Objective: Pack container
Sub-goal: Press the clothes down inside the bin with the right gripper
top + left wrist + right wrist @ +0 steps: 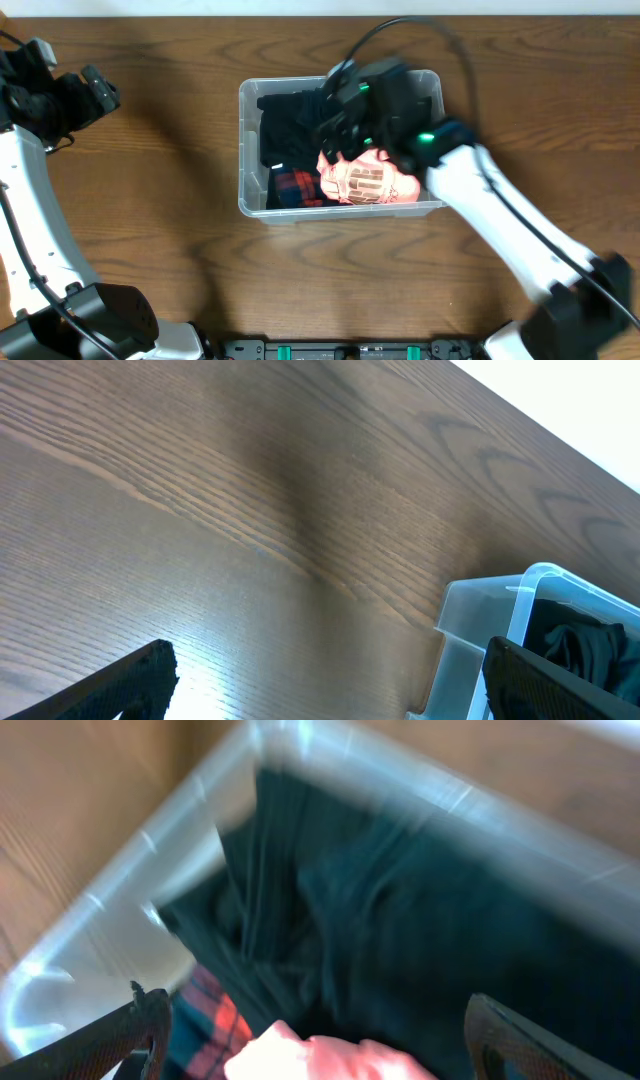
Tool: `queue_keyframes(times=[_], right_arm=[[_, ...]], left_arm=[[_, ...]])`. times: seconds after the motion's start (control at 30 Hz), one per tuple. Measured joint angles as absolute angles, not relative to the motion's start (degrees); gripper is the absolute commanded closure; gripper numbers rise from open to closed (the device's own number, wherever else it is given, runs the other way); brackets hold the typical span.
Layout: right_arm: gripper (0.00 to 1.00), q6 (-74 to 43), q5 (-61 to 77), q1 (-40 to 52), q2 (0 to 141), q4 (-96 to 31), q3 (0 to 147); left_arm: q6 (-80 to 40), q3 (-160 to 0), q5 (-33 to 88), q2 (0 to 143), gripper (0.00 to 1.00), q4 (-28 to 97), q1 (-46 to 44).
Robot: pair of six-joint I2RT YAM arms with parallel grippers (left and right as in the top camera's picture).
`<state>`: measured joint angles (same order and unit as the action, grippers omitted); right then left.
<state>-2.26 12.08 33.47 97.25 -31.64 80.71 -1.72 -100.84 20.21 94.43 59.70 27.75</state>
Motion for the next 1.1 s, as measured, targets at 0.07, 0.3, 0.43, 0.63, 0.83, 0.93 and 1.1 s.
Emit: queue_keyframes(times=[0.07,0.3,0.43,0.63,0.83,0.93,1.1], right_arm=[[0.16,-2.1,12.0,35.2,101.8,-32.3,80.7],[0.15,-2.5,10.5,36.9,107.8,-32.3,80.9],[0.1,-2.8,10.3,36.7,106.0,-32.8,80.9],[0.01,-1.1,7.9,35.2,94.4,-31.9,80.9],[0.01,-0.2,-0.5,33.6,78.3,-32.0,82.5],[0.01,-0.1,-5.4,33.4,72.2,-36.6,82.9],[0.01,0.1,-8.7,33.3,66.3,-44.7,82.9]], left_arm=[[-1.7,-100.8,20.2,94.4,0.02,59.7,27.7],[-1.7,-100.8,20.2,94.4,0.02,59.7,27.7],[-1.7,-100.8,20.2,94.4,0.02,59.7,27.7],[-1.7,-100.8,20.2,94.4,0.02,59.7,27.7],[-1.7,-100.8,20.2,94.4,0.02,59.7,27.7],[-1.7,-100.8,20.2,94.4,0.02,59.8,27.7],[-1.7,-100.8,20.2,94.4,0.02,59.7,27.7]])
